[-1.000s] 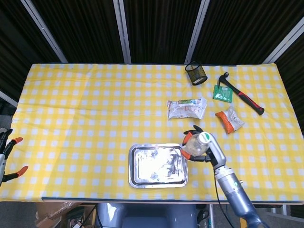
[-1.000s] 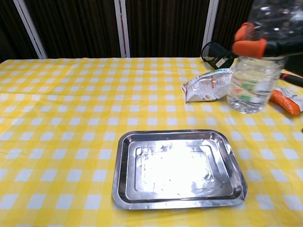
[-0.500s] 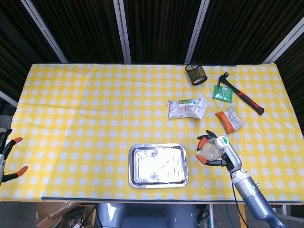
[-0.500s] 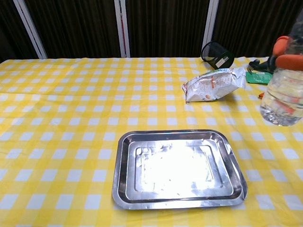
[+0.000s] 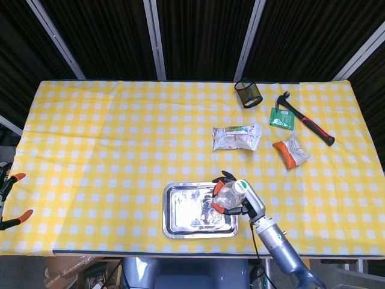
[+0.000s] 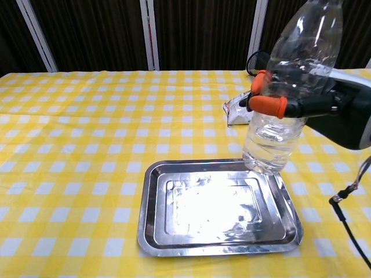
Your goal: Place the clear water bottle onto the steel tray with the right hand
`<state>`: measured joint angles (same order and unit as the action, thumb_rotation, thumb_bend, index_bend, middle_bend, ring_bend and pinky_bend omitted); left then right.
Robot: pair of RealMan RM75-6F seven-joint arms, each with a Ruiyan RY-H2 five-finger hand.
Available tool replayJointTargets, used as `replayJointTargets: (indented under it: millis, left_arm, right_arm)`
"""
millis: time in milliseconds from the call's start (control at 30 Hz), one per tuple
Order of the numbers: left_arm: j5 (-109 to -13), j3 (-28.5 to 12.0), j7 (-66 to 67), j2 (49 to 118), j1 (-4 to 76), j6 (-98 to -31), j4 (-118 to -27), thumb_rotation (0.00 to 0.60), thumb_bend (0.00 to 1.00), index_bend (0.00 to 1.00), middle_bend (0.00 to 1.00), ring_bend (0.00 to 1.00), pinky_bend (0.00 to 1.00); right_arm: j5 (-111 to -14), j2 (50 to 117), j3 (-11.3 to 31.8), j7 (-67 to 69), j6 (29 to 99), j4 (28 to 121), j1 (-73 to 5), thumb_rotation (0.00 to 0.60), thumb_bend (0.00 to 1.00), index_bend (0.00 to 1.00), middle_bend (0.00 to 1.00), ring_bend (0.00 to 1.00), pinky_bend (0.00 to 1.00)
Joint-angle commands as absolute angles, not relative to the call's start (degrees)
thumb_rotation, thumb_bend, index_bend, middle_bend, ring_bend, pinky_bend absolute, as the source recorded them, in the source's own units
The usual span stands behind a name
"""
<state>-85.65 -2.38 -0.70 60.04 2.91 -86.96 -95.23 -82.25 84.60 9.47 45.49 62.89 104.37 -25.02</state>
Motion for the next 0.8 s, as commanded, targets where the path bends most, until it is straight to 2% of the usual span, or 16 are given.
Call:
replayJointTargets:
  millis: [33, 400, 800]
  left_arm:
    - [-85.67, -2.38, -0.59, 60.08, 2.95, -86.88, -95.22, 0.600, 0.18, 0.20, 0.00, 0.00, 0.00]
    - [-85.42, -2.33, 0.96, 60.55, 3.16, -86.44, -95.40, 0.600, 0.18, 0.20, 0.00, 0.00, 0.00]
    - [-85.66, -2.12, 2.48, 61.04, 3.35, -86.21, -95.73, 0.600, 0.18, 0.20, 0.00, 0.00, 0.00]
  right_arm:
    - [-83.60, 87.36, 9.10, 46.27, 64.29, 101.45, -25.32, 0.600, 0.53, 0.79, 0.65, 0.29, 0.00]
    - [-85.82, 91.41, 6.97, 50.62, 65.60, 91.88, -25.20, 0.600, 0.53, 0.80, 0.65, 0.29, 0.00]
    - [-87.26, 93.23, 4.37, 53.21, 65.90, 88.05, -24.77, 0.600, 0.53, 0.80, 0.65, 0.29, 0.00]
